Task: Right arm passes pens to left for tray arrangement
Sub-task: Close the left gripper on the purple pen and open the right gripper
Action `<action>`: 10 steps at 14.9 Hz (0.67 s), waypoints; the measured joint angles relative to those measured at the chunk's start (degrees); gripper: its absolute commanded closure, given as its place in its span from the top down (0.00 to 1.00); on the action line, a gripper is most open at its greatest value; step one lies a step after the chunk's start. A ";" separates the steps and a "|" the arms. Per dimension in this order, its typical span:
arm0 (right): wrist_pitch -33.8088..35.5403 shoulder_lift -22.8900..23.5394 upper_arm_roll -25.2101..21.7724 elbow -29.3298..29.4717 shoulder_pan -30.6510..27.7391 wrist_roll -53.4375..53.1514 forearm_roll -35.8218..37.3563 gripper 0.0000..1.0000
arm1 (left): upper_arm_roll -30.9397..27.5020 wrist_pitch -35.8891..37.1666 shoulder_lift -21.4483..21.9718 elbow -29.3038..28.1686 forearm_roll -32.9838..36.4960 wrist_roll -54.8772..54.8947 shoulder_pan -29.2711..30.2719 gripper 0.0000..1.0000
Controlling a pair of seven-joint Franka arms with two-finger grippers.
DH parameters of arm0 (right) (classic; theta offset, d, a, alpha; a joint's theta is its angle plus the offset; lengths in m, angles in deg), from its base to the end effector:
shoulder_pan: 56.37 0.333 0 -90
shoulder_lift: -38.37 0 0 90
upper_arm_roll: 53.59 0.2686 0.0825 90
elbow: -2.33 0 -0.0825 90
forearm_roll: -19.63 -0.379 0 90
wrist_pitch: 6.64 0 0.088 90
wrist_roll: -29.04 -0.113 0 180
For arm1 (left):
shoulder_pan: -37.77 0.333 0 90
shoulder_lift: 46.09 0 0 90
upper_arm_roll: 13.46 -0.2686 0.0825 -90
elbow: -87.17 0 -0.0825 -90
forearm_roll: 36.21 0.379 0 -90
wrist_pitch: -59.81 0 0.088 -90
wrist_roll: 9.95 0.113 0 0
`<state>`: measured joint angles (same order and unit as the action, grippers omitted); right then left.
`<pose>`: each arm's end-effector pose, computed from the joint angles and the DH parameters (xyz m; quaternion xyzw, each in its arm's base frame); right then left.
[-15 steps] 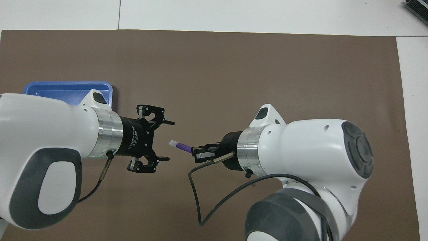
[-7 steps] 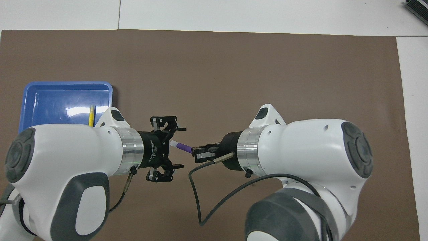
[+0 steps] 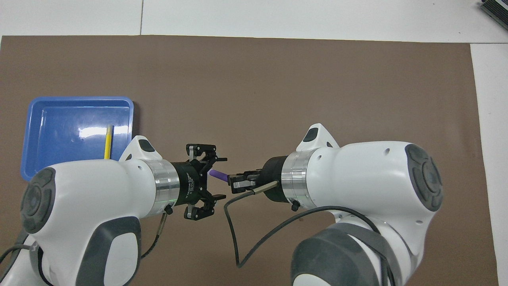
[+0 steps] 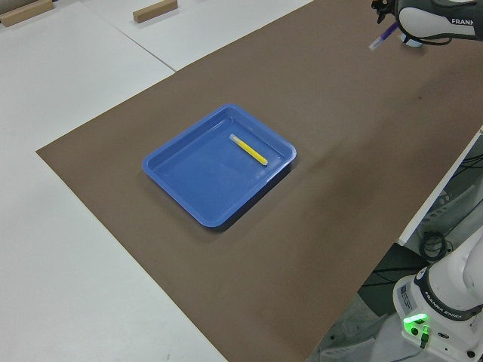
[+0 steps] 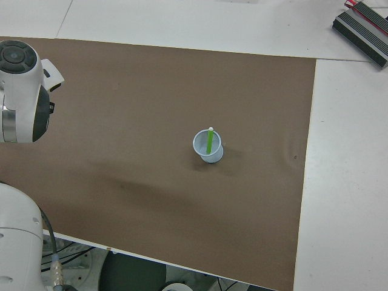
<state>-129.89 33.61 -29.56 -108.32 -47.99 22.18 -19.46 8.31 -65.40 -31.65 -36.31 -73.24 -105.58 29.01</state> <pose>0.4619 0.3339 0.5063 -0.9444 -0.0722 -0.0365 0.3186 0.4310 -0.2926 0.4800 0.7230 0.6352 -0.1509 0.2260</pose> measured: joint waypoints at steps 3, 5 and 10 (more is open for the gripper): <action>0.00 0.00 -0.02 0.00 0.00 0.00 0.00 0.00 | -0.01 0.00 0.02 0.00 0.00 0.00 0.00 0.27; 0.00 0.00 -0.02 0.00 0.00 0.00 -0.03 0.00 | -0.01 0.00 0.03 0.00 0.00 0.02 0.00 0.10; -0.31 -0.04 -0.09 -0.03 0.03 0.15 -0.15 0.00 | -0.03 0.30 0.10 0.01 -0.02 0.14 -0.04 0.00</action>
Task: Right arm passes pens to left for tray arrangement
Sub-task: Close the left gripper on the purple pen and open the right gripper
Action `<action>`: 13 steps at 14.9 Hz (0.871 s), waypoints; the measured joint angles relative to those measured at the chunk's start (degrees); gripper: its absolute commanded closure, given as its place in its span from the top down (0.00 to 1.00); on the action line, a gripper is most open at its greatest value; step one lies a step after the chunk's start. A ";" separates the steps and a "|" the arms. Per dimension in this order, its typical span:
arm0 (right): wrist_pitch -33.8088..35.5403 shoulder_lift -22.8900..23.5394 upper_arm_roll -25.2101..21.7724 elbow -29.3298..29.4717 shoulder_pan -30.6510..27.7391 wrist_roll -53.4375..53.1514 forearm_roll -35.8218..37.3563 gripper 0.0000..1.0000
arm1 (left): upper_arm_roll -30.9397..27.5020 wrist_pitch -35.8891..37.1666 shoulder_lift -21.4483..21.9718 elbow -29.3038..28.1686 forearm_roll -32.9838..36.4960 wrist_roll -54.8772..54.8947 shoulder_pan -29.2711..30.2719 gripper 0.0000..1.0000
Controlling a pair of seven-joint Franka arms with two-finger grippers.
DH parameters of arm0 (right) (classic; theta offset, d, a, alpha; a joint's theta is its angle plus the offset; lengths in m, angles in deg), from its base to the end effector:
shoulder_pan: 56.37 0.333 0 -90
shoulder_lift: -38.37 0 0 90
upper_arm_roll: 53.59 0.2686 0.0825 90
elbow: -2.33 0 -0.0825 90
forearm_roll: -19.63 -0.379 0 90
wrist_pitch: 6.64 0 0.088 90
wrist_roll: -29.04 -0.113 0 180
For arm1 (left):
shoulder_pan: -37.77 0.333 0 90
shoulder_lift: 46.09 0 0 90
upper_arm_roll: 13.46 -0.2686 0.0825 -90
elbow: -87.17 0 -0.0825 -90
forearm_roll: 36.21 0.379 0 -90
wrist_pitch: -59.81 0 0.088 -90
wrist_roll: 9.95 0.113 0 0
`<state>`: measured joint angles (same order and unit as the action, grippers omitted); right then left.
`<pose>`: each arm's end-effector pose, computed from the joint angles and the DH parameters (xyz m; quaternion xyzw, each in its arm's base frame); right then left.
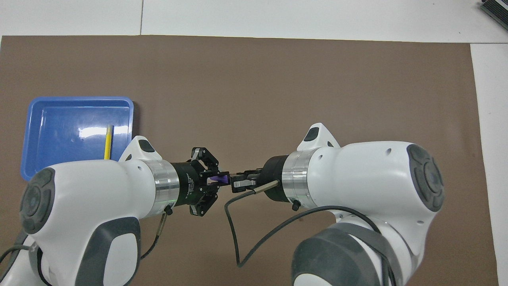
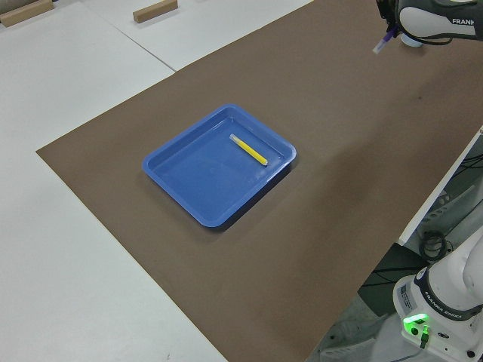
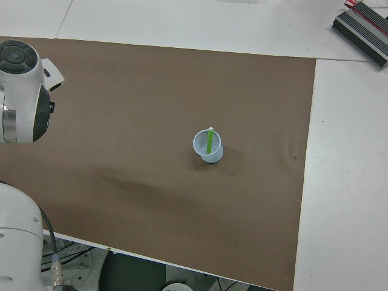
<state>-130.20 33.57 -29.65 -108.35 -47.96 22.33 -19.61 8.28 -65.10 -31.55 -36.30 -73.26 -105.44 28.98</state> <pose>0.4626 0.3332 0.5070 -0.9439 -0.0715 -0.0392 0.3201 0.4302 -0.2927 0.4805 0.7244 0.6338 -0.1517 0.2250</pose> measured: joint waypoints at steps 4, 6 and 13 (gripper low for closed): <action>0.14 -0.03 0.00 -0.02 0.08 0.00 -0.01 0.55 | -0.12 0.67 0.00 0.10 0.00 -0.08 0.00 0.00; 0.07 -0.04 -0.01 -0.03 0.11 -0.17 -0.05 1.00 | -0.20 1.41 0.02 0.26 0.00 -0.08 0.00 0.00; 2.37 -0.04 -0.75 -0.23 -2.98 -0.14 2.06 1.00 | -0.57 5.24 0.44 1.11 0.11 4.12 0.17 0.00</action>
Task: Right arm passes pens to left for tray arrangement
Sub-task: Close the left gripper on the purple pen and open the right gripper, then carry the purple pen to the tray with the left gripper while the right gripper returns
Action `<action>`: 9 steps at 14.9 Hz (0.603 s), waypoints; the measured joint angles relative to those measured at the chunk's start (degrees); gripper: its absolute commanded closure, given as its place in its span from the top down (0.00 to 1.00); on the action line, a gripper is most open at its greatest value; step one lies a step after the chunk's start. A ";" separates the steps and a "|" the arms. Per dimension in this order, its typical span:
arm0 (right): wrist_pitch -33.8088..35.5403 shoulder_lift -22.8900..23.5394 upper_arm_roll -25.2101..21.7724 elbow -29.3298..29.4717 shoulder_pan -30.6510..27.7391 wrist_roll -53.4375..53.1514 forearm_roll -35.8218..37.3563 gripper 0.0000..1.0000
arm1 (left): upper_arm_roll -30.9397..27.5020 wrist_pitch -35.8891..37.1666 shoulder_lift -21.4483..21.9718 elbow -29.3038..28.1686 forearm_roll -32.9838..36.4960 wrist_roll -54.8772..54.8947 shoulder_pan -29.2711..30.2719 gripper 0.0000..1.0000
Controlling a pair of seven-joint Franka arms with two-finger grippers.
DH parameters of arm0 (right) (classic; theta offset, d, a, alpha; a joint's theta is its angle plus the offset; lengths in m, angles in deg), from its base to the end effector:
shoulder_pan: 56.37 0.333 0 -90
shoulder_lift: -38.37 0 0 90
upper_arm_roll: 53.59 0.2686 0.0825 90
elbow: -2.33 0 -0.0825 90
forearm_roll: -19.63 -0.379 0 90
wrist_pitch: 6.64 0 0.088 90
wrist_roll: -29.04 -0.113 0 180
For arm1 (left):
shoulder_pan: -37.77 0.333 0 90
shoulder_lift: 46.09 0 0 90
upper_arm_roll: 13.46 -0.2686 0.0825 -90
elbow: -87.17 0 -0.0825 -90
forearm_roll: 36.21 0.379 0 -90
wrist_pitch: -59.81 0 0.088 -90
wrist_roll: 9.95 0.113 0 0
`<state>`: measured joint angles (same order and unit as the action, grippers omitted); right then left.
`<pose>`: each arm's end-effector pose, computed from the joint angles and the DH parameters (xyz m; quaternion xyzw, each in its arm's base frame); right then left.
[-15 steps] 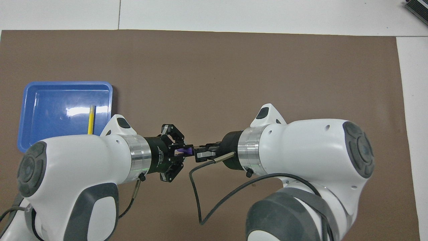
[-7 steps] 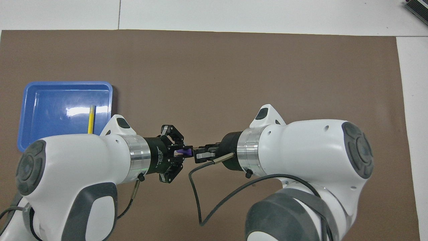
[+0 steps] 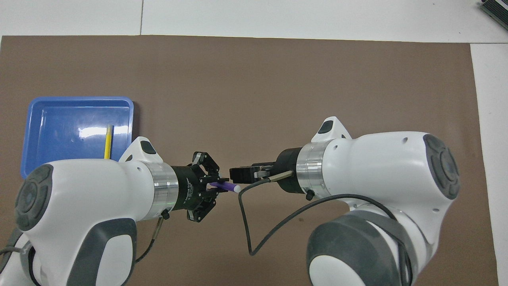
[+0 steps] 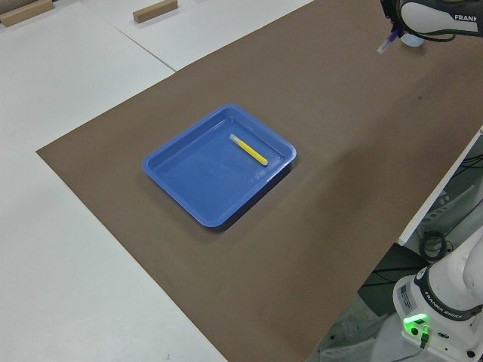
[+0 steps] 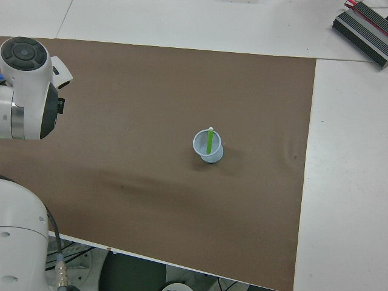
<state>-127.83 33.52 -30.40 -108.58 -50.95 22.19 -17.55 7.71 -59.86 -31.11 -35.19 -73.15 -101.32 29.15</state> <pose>0.4789 0.3020 0.5009 -0.9517 -0.0533 -0.0340 0.3005 0.4248 -0.2909 0.4857 0.7544 0.6008 -0.1633 0.2079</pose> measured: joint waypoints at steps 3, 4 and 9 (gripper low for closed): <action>5.83 -0.01 -0.26 -0.05 -4.96 0.59 7.81 1.00 | -0.66 6.27 0.06 1.15 2.98 10.03 2.64 0.00; 7.93 -0.02 -0.38 -0.04 -6.22 0.77 10.82 1.00 | -0.82 8.84 0.08 1.76 4.48 14.24 4.06 0.00; 15.00 -1.18 -0.57 -2.05 -13.89 10.94 22.34 1.00 | -1.30 18.13 0.14 3.71 12.26 37.88 11.82 0.00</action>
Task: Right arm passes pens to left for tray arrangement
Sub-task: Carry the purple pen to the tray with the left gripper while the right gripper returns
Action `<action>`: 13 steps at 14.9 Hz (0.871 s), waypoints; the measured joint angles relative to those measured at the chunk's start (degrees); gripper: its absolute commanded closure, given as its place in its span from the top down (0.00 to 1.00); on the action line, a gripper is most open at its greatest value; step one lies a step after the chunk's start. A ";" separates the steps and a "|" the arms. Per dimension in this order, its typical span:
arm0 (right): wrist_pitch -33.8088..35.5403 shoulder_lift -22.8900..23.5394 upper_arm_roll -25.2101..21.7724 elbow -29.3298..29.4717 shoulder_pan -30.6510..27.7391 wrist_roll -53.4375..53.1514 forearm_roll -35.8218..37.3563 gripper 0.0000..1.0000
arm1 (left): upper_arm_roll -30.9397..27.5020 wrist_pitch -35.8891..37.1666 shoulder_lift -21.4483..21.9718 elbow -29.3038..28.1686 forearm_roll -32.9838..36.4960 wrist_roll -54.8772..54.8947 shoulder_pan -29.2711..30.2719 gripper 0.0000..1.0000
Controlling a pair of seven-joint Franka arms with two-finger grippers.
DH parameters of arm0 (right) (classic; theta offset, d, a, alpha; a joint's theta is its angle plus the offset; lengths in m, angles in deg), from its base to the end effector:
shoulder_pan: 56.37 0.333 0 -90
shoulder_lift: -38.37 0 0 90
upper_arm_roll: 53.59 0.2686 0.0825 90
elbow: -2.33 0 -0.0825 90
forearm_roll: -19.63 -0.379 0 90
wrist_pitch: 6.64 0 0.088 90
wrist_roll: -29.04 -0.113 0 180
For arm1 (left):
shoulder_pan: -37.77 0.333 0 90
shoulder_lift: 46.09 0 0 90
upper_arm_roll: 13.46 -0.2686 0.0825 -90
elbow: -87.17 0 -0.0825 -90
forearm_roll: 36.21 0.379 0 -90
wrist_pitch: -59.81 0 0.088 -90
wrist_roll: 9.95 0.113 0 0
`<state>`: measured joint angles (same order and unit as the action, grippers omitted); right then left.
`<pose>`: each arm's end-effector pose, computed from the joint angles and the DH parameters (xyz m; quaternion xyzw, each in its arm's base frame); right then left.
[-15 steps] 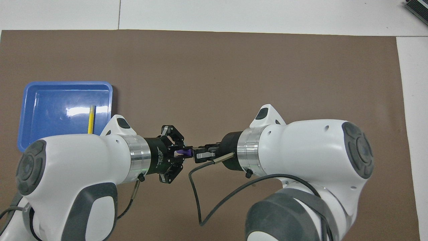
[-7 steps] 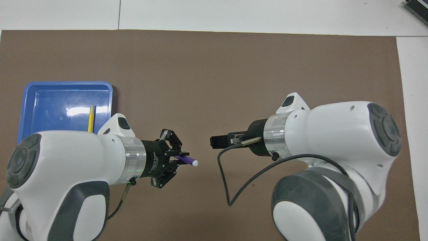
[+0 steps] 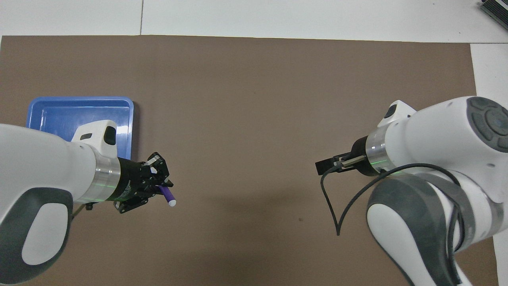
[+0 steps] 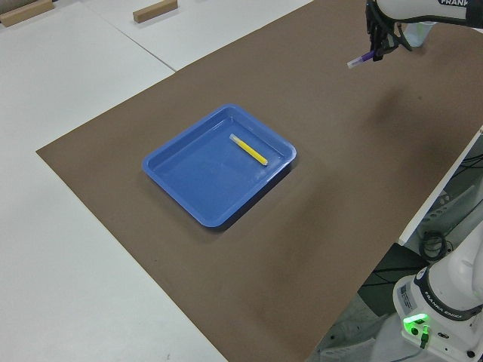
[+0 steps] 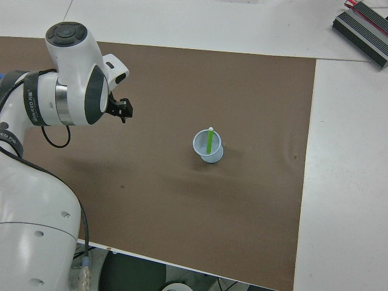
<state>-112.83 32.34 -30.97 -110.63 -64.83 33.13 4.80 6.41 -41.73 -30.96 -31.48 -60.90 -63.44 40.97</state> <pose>0.5065 0.1542 0.4607 -0.9874 -0.1196 0.0186 0.1023 0.4523 -0.1848 0.4864 0.9170 0.3626 -0.1121 0.1228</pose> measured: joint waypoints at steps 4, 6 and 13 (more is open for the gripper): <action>-0.04 -1.02 -0.35 -3.44 -9.79 14.08 7.04 1.00 | -0.13 3.73 0.01 0.54 5.73 20.10 6.99 0.00; -1.96 -1.03 -0.42 -4.18 -12.36 14.23 10.40 1.00 | -0.19 4.35 0.03 0.77 8.20 29.85 10.78 0.00; -10.29 5.83 -0.44 -6.38 -17.67 6.41 18.76 1.00 | -0.30 2.16 -1.11 0.84 16.48 53.40 20.36 0.00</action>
<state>-123.12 38.17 -31.41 -117.01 -82.50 39.55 23.55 6.11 -39.57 -32.07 -30.64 -44.41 -10.04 61.33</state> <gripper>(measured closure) 0.000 0.824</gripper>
